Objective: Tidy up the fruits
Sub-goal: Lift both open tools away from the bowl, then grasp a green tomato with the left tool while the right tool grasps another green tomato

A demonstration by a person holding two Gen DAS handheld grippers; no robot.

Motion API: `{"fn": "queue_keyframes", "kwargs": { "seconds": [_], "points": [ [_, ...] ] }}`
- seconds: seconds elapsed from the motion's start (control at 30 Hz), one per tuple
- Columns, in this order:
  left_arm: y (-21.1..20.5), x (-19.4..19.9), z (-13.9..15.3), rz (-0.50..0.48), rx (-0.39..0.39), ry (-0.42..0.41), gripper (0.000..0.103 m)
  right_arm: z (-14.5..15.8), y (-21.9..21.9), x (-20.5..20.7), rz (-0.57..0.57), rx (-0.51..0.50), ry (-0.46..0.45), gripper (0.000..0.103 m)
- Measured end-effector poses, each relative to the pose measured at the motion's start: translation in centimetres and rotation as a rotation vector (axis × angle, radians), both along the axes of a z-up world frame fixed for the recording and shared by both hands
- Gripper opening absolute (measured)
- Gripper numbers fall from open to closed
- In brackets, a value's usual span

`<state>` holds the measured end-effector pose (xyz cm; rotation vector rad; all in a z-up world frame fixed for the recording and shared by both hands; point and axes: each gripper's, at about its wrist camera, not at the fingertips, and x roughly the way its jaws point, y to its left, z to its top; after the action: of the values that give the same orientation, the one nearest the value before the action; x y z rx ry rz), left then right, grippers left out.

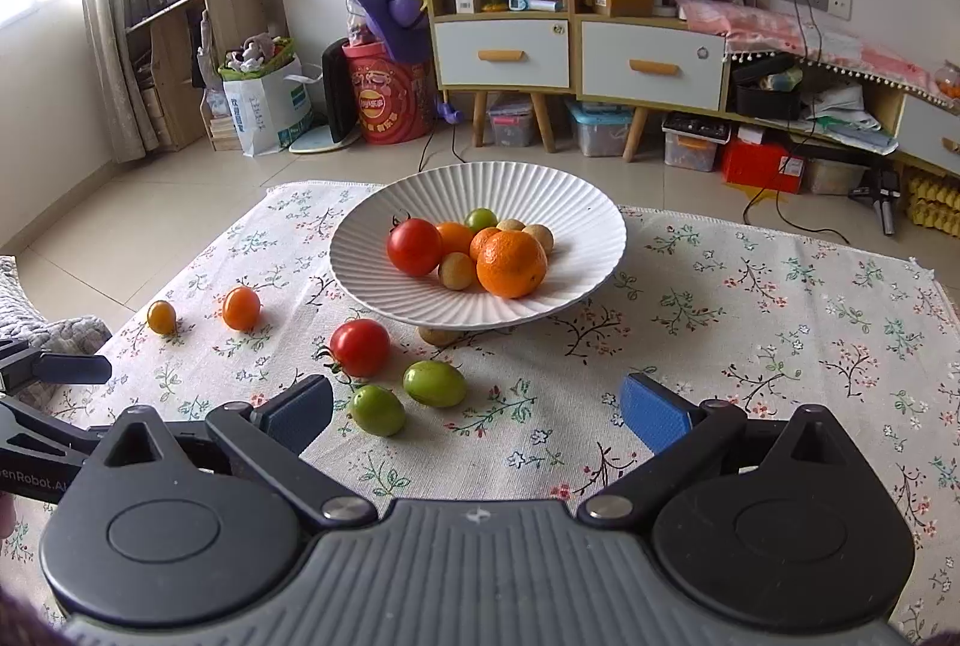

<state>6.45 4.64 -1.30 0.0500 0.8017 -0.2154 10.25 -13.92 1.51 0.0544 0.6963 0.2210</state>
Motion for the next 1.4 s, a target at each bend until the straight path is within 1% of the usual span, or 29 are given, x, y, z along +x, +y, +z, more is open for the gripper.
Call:
{"fn": "queue_keyframes", "kwargs": {
  "seconds": [0.27, 0.43, 0.6, 0.67, 0.8, 0.93, 1.03, 1.2, 1.4],
  "points": [
    [1.8, -0.7, -1.2, 0.025, 0.054, 0.003, 0.102, -1.2, 1.5, -0.7, 0.023, -0.046, 0.015, 0.102],
    [2.7, -0.8, -2.2, 0.03, 0.076, 0.027, 0.102, -2.2, 2.4, -0.8, 0.04, -0.071, 0.045, 0.102],
    [2.8, -0.7, -3.3, 0.02, 0.113, 0.036, 0.102, -3.1, 2.8, -0.6, 0.048, -0.089, 0.063, 0.102],
    [2.6, -0.7, -3.8, 0.002, 0.123, 0.037, 0.102, -3.5, 2.7, -0.4, 0.042, -0.091, 0.067, 0.102],
    [2.4, -1.2, -4.2, -0.029, 0.107, -0.028, 0.102, -3.9, 2.2, 0.1, 0.014, -0.099, 0.054, 0.102],
    [1.5, -0.8, -4.3, -0.049, 0.081, -0.037, 0.102, -4.2, 1.8, 0.9, -0.027, -0.124, 0.02, 0.102],
    [0.4, -0.5, -4.3, -0.073, 0.058, -0.035, 0.102, -4.4, 1.3, 1.8, -0.058, -0.121, 0.02, 0.102],
    [-2.7, 0.6, -4.3, -0.108, 0.059, -0.045, 0.102, -4.5, 0.6, 2.6, -0.094, -0.116, 0.019, 0.102],
    [-6.3, 1.8, -4.4, -0.142, 0.065, -0.068, 0.102, -3.9, -0.4, 2.7, -0.119, -0.111, 0.002, 0.102]
  ]
}}
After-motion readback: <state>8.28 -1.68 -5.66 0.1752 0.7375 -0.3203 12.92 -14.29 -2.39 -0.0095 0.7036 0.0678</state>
